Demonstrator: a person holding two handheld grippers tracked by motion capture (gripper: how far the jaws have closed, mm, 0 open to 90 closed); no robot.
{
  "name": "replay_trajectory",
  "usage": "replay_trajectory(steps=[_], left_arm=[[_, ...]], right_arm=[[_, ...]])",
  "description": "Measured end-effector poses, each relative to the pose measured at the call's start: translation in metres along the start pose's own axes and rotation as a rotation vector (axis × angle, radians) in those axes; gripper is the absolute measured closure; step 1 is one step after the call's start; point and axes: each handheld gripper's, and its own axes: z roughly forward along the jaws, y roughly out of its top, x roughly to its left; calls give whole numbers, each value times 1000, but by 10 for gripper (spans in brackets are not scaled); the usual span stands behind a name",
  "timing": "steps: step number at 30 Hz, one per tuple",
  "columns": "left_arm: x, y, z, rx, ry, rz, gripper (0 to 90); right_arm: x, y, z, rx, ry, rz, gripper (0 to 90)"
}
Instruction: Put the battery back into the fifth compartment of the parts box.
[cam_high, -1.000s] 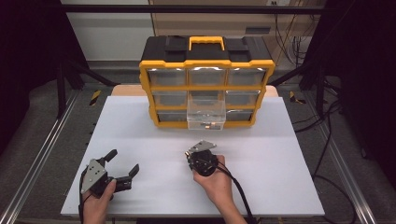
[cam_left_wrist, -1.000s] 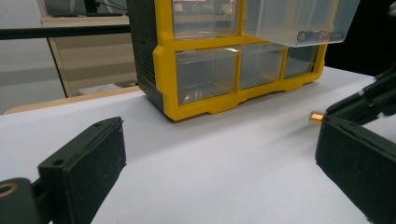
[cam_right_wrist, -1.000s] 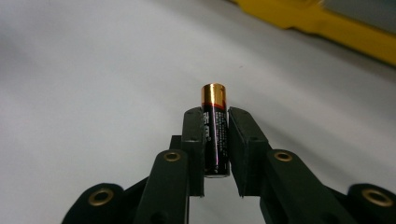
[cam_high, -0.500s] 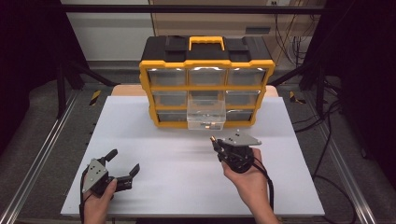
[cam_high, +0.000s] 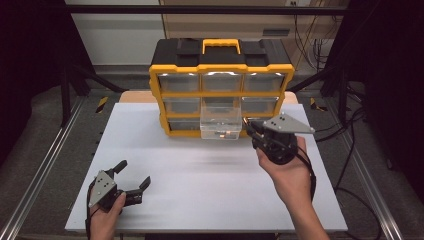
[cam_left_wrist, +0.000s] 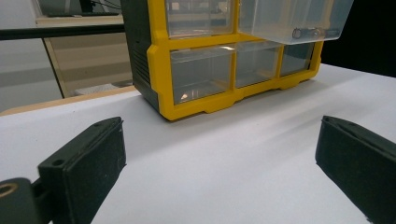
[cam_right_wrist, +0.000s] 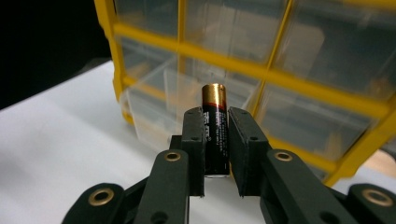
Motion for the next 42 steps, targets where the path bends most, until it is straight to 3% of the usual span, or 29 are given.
replay_trajectory(steps=[4,11,25,42], left_arm=[[4,-1,-1,-3,9,-9,16],[11,0,-5,-25,27,-39,17],[10,0,-5,-21,26,-37,16],[12,0,-6,-27,29,-45,16]], right_arm=[[-4,25,10,-14,17,2,768],[-4,45,41,42,41,-9,768],[-3,37,81,140,59,30,768],[0,41,98,182,50,19,768]])
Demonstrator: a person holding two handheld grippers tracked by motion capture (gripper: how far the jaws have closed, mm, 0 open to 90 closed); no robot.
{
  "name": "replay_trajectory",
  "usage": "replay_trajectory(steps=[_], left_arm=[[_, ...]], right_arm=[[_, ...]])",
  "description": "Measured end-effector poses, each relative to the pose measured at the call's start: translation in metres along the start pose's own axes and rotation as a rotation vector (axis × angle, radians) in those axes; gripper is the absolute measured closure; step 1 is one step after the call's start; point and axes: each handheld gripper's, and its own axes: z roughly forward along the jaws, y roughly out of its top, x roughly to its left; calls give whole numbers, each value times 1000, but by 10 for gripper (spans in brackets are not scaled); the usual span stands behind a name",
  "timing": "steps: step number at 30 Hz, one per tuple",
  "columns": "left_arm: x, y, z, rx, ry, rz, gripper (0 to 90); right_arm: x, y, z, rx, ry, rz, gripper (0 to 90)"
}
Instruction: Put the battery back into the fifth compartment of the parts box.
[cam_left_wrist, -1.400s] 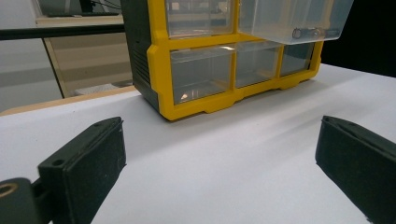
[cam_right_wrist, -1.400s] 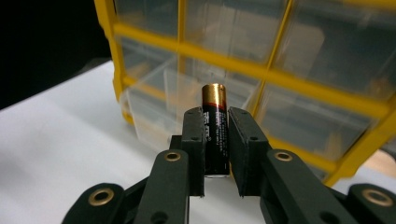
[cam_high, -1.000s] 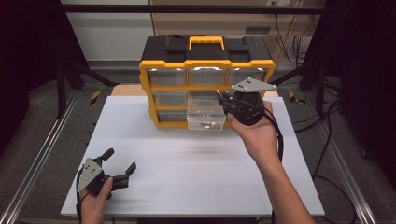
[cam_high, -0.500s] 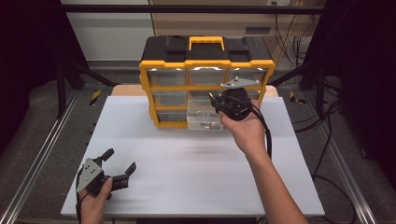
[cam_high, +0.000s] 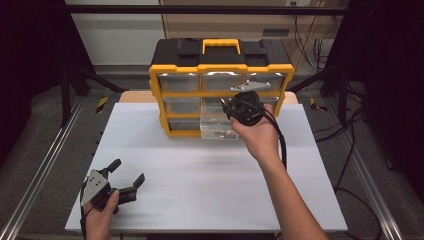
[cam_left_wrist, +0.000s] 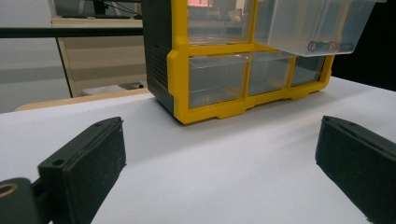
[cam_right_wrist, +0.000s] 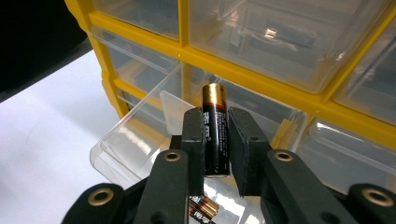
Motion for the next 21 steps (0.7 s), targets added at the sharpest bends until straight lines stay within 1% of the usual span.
replay_trajectory(steps=[6,10,14,15,16,18,19,21], left_arm=[[0,0,0,-1,2,4,16],[-1,1,0,-3,1,3,17],[0,1,-1,-6,2,-3,16],[0,1,-1,-7,2,-4,16],[0,1,-1,-9,2,-5,16],[-1,2,-1,-9,0,-5,17],[-1,2,0,-9,-1,-4,17],[-3,2,1,-8,-4,-1,16]], right_arm=[[2,2,5,24,1,-15,767],[4,5,5,32,-4,-27,767],[4,7,6,39,-12,-23,767],[3,7,6,35,-12,-18,753],[2,7,5,21,-10,-8,701],[1,7,0,-16,13,36,641],[2,6,-4,-32,22,38,611],[5,6,-12,-52,7,9,512]])
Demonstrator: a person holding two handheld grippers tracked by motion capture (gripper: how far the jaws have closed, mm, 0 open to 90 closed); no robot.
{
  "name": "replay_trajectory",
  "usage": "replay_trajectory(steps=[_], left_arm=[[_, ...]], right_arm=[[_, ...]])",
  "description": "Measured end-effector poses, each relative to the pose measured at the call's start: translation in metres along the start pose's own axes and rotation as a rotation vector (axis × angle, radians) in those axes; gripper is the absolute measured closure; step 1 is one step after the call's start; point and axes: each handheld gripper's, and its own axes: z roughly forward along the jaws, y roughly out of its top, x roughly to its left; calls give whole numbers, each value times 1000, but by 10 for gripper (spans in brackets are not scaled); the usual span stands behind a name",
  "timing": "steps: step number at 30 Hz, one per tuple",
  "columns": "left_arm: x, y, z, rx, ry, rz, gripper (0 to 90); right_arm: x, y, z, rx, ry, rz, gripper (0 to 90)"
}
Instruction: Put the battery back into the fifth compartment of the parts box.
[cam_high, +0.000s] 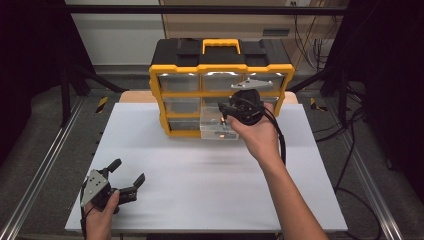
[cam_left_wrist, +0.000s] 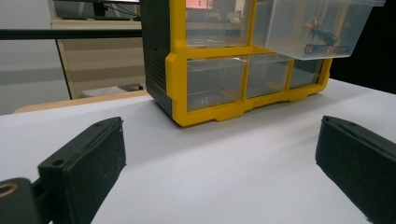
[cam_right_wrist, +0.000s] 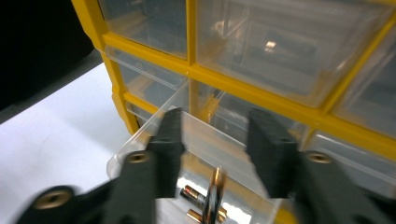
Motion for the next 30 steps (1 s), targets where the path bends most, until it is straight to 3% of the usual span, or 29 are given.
replay_trajectory(steps=[4,7,11,20,30], left_arm=[[-4,1,1,4,-10,12,16],[-6,1,3,8,-16,18,16],[-7,0,5,18,-19,25,16],[-7,-1,3,22,-16,27,16],[-10,-1,2,31,-19,43,15]], right_arm=[[0,0,-20,-66,-1,6,315],[-5,0,-34,-134,-13,-1,214],[-13,-6,-49,-212,-33,25,131],[-32,-26,-63,-273,-56,47,75],[-39,-50,-80,-306,-59,27,47]])
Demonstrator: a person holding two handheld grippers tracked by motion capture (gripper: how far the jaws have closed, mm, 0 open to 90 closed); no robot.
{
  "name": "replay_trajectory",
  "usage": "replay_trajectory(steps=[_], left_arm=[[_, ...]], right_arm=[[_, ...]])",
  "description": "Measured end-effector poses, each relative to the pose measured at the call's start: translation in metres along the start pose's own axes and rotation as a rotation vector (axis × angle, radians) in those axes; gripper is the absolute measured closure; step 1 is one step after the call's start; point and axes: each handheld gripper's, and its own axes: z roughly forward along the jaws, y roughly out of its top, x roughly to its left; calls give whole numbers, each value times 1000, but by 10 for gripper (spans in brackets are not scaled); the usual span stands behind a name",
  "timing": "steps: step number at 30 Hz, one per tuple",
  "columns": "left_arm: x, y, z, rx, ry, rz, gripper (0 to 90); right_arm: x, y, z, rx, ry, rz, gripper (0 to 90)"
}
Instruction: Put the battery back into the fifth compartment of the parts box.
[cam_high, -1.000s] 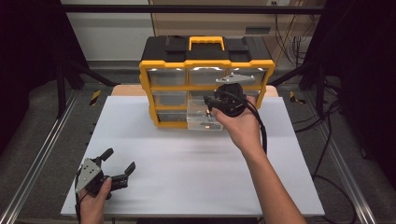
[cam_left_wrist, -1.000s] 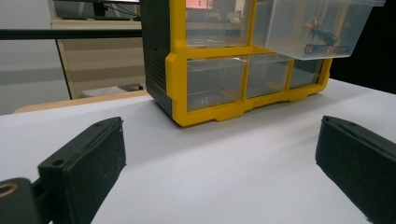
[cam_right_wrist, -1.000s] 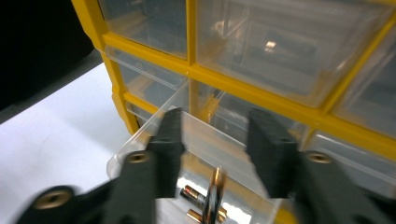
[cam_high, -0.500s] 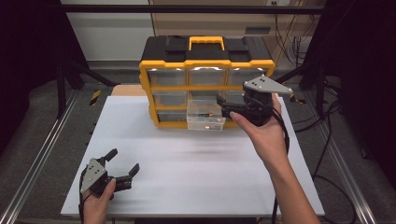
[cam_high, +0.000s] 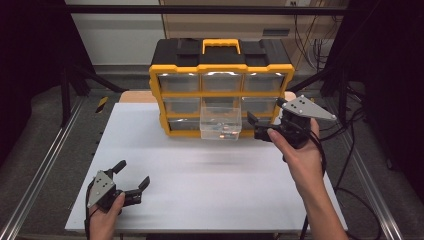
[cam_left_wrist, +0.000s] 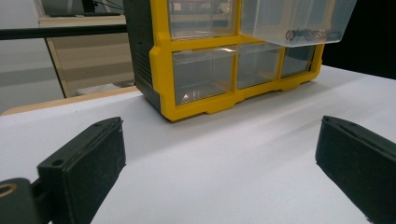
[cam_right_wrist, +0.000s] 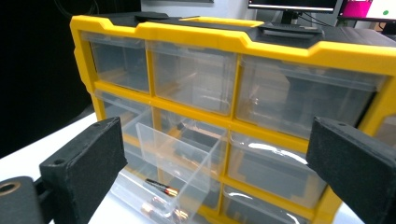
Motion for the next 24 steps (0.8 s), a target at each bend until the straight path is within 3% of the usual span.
replay_trajectory(steps=[24], left_arm=[[1,-1,-3,2,7,-8,14]], right_arm=[[-38,-44,-31,-18,-34,25,46]])
